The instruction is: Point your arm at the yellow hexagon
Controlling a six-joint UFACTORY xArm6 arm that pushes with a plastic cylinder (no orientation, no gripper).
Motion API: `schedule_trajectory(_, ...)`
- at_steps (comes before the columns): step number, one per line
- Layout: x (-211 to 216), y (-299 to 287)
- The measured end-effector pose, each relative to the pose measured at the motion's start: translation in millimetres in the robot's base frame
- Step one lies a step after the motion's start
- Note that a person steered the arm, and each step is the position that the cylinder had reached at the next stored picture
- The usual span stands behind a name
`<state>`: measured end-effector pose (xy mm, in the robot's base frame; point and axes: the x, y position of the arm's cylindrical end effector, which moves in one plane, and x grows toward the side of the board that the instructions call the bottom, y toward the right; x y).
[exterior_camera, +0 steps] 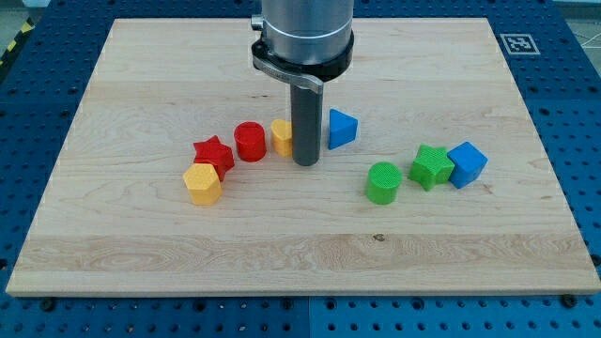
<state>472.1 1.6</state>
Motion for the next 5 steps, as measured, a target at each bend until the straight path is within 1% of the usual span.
schedule_trajectory(1, 47.0, -17.0)
schedule_trajectory(2, 99.0, -59.1)
schedule_trajectory(3, 107.7, -135.7)
schedule_trajectory(4, 55.8, -175.4)
schedule_trajectory(5, 21.2, -171.5)
